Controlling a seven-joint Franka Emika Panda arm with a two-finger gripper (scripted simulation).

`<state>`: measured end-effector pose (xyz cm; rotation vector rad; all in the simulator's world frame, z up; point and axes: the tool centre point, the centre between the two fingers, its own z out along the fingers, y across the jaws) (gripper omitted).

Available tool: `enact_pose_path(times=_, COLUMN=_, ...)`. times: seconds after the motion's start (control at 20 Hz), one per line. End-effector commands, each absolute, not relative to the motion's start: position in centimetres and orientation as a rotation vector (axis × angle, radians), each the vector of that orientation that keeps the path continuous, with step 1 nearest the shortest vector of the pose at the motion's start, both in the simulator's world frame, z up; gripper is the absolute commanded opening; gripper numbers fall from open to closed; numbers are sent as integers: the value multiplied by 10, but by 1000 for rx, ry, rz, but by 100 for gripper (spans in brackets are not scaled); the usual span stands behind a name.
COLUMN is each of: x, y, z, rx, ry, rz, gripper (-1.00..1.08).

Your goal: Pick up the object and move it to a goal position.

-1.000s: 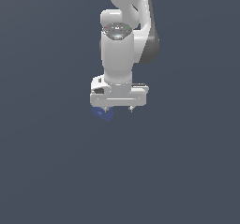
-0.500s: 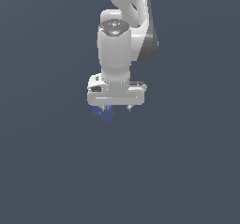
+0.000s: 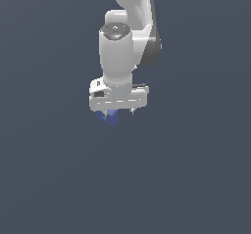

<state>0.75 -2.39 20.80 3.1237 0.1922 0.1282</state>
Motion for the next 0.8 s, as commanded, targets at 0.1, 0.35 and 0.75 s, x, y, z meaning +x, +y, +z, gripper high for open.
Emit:
enact_pose_path(times=0.1, x=0, y=-32, z=202, rx=3111, ry=315, rz=116, gripper=100)
enact_pose_path(times=0.35, x=-11, y=-42, z=195, rx=3087, ry=484, rz=100, gripper=100)
enact_pose_path(times=0.75, x=-30, y=-58, z=182, rx=3031, ry=756, rz=73, gripper=100)
